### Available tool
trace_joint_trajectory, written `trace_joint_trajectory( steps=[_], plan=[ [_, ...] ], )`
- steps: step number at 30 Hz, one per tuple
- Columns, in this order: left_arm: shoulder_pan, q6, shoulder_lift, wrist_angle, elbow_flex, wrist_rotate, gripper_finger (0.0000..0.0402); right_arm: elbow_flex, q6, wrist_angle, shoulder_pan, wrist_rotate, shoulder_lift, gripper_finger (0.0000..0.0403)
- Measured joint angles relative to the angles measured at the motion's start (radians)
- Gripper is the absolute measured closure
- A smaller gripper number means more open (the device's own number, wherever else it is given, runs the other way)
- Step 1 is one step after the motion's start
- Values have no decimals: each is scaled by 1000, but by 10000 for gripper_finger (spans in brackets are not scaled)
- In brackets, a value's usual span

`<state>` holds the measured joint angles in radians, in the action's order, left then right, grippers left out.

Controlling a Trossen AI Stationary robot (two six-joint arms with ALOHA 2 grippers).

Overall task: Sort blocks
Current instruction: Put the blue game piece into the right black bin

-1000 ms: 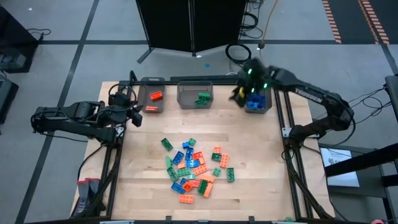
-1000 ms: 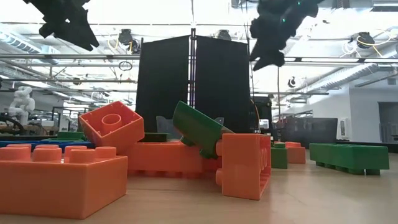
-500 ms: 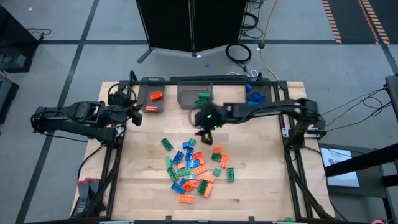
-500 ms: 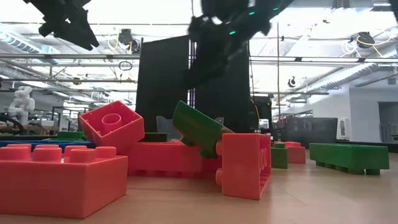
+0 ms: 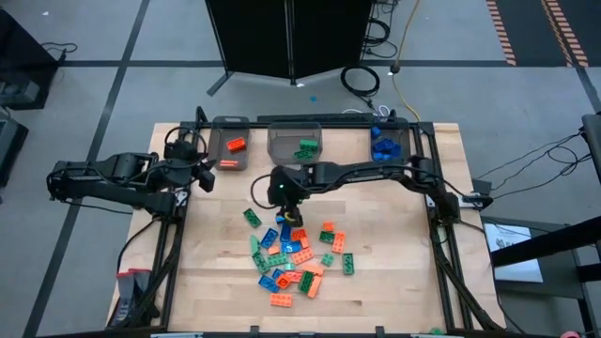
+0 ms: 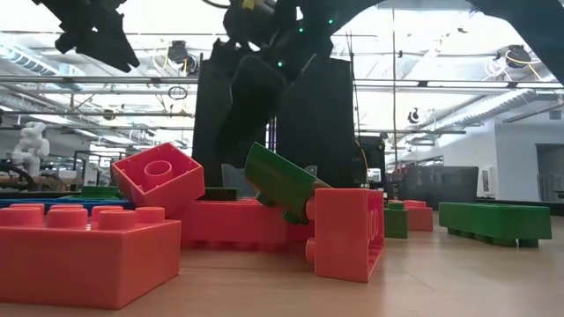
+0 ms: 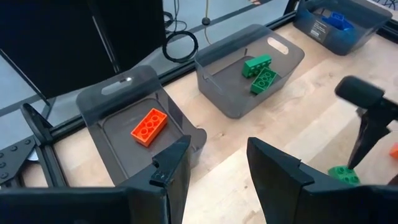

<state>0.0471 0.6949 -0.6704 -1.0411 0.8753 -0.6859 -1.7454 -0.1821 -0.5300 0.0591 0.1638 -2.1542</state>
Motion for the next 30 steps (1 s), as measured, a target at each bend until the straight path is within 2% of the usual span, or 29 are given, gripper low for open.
trace_joint_trajectory(
  steps=[9, 15, 18, 23, 30],
  plan=[
    [0, -2, 0, -2, 0, 1, 241, 0, -1, 8, -26, -5, -86, 195],
    [-1, -3, 0, -2, 0, 0, 241, 0, 55, 26, -26, -14, -144, 197],
    [-1, -3, 0, -3, 0, 0, 241, -1, 78, 19, -26, -28, -155, 224],
    [-1, -2, 0, -5, 0, 0, 241, -1, 84, 10, -25, -40, -154, 329],
    [-1, -3, -3, -6, 0, -1, 241, -1, 103, 5, -21, -32, -147, 330]
  ],
)
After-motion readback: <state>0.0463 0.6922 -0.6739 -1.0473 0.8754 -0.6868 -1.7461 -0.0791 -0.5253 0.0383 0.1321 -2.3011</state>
